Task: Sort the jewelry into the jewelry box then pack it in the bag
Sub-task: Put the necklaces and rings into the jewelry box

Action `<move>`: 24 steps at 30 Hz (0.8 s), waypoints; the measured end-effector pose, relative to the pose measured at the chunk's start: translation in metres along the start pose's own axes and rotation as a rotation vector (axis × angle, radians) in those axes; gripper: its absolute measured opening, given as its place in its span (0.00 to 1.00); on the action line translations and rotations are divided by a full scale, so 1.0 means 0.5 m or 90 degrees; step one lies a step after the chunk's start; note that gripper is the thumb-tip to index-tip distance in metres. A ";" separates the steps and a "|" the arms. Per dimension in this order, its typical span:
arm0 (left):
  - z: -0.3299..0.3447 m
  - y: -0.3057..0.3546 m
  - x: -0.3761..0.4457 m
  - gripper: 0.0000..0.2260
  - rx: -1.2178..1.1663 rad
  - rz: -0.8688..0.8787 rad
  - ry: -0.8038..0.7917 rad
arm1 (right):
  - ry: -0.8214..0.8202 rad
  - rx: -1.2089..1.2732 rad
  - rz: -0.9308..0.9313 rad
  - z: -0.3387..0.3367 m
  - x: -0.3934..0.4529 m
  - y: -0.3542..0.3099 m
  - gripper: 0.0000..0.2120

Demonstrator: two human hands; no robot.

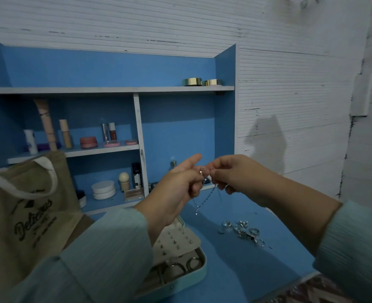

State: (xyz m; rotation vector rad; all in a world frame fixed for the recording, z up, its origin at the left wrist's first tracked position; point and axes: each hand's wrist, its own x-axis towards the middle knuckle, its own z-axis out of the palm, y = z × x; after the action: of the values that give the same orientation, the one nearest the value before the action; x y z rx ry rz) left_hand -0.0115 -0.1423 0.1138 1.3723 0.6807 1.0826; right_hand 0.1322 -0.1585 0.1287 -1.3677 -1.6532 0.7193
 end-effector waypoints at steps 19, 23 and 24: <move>-0.048 -0.011 -0.002 0.24 -0.008 0.043 0.068 | -0.113 0.189 0.059 0.042 0.023 -0.004 0.08; -0.052 -0.001 -0.002 0.23 -0.022 0.035 0.054 | -0.159 0.220 0.056 0.051 0.028 0.003 0.06; -0.054 0.000 -0.002 0.22 -0.017 0.034 0.053 | -0.168 0.225 0.053 0.051 0.028 0.004 0.04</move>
State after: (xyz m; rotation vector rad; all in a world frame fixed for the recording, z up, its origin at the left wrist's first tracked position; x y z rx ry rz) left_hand -0.0360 -0.1317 0.1101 1.3355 0.6913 1.1929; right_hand 0.1104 -0.1421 0.1184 -1.1275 -1.5783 1.2211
